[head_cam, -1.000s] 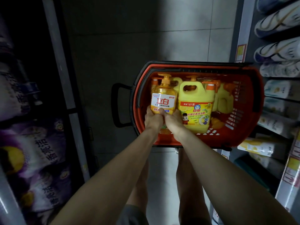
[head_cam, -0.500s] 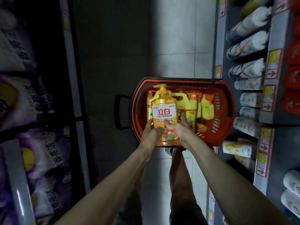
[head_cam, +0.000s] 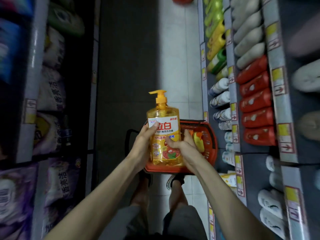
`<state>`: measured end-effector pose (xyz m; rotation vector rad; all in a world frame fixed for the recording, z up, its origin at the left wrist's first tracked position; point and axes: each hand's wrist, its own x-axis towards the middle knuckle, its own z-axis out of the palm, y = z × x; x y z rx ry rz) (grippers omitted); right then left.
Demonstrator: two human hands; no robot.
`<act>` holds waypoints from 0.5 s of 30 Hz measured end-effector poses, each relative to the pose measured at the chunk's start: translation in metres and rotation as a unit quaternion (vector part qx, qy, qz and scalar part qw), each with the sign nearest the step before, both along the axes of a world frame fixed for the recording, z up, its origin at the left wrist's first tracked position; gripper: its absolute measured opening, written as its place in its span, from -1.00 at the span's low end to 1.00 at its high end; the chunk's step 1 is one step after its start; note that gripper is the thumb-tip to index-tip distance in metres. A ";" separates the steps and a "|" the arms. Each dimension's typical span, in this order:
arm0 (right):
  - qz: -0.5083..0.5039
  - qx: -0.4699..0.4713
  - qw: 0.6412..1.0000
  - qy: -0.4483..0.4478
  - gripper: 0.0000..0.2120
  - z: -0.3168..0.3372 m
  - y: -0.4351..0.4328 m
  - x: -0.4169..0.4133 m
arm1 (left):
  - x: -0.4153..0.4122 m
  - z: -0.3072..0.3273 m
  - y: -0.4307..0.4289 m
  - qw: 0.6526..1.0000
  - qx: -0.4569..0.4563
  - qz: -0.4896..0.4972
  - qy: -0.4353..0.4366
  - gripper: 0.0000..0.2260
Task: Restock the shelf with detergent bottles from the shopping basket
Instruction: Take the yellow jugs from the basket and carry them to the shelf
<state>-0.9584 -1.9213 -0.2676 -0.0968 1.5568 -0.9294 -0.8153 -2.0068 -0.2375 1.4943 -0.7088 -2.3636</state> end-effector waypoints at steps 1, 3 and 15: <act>-0.004 -0.010 1.000 0.004 0.32 0.018 -0.004 0.002 | 0.002 0.019 -0.004 1.000 -0.016 -0.002 0.006 -0.54; -0.003 -0.029 0.999 0.014 0.33 0.057 -0.011 0.005 | 0.007 0.058 -0.010 0.999 -0.045 -0.002 0.020 -0.57; 0.044 -0.184 0.977 0.103 -0.26 0.246 -0.038 0.023 | 0.049 0.232 -0.032 0.979 -0.181 0.001 0.098 -0.68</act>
